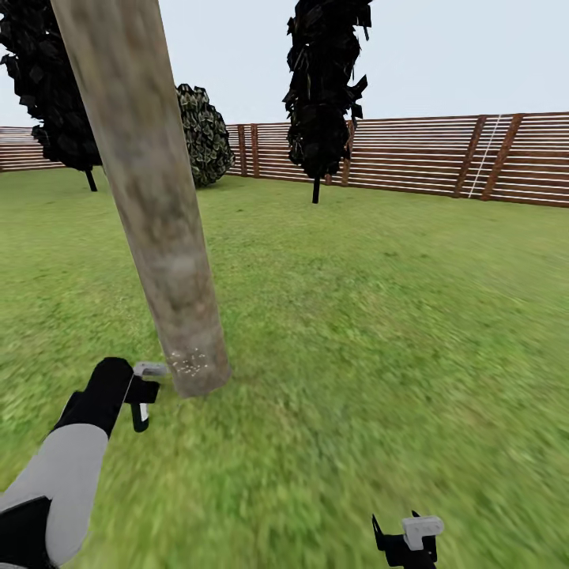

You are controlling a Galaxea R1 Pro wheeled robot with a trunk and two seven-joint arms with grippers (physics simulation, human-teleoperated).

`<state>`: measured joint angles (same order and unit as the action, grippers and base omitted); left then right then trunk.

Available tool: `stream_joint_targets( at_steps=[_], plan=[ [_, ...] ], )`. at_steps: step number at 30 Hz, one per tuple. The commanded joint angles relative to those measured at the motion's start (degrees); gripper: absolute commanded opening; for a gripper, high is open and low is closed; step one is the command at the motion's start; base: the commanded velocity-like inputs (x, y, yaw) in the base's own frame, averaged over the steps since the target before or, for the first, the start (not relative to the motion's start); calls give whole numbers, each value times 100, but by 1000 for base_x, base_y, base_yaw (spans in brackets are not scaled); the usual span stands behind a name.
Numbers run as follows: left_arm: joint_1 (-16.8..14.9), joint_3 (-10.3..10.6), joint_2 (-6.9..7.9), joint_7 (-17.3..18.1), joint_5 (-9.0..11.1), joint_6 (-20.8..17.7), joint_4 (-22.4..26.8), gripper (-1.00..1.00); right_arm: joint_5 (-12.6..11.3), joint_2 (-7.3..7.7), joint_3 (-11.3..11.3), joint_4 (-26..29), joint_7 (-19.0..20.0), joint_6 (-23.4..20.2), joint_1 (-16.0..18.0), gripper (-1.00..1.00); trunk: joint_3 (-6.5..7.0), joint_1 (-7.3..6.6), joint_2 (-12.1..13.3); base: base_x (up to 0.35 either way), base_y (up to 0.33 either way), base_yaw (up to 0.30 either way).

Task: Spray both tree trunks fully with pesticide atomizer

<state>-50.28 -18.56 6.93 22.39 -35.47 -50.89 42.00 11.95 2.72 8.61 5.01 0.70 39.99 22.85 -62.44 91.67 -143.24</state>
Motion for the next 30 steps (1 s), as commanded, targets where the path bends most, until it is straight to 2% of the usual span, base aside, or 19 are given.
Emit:
stream_joint_targets(
  at_steps=[1,3,6,8,10,11,13,17,18,19,21,25,30],
  plan=[
    [-4,2,32,1,13,-1,-2,-100,0,0,0,0,0,0,0,100,0,0,0,0,0,0],
    [-1,10,69,2,14,0,-1,-100,0,0,0,0,0,0,0,100,0,0,0,0,0,0],
    [5,46,-33,137,14,0,1,-100,0,0,0,0,0,0,0,100,0,0,0,0,0,0],
    [1,284,-209,496,-6,-6,2,-100,0,0,0,0,0,0,0,100,0,0,0,0,0,0],
    [-4,465,-255,663,-14,-14,4,-100,0,0,0,0,0,0,0,100,0,0,0,0,0,0],
    [-6,489,-241,684,-12,-15,3,-100,0,0,0,0,0,0,0,100,0,0,0,0,0,0],
    [-49,517,-148,724,-15,-17,3,-100,0,0,0,0,0,0,0,100,0,0,0,0,0,0],
    [-122,493,280,745,21,-24,-3,-100,0,0,0,0,0,0,0,100,0,0,0,0,0,0],
    [-128,494,446,748,22,-22,-3,-100,0,0,0,0,0,0,0,100,0,0,0,0,0,0],
    [-124,504,499,748,17,-20,-5,-100,0,0,0,0,0,0,0,100,0,0,0,0,0,0],
    [-97,524,523,749,-2,-18,-3,-100,0,0,0,0,0,0,0,100,0,0,0,0,0,0],
    [-82,534,429,749,-7,-19,1,-100,0,0,0,0,0,0,0,100,0,0,0,14,42,0],
    [-93,536,423,749,5,-21,2,-100,0,0,0,0,0,0,0,100,0,0,0,69,262,-25]
  ],
)
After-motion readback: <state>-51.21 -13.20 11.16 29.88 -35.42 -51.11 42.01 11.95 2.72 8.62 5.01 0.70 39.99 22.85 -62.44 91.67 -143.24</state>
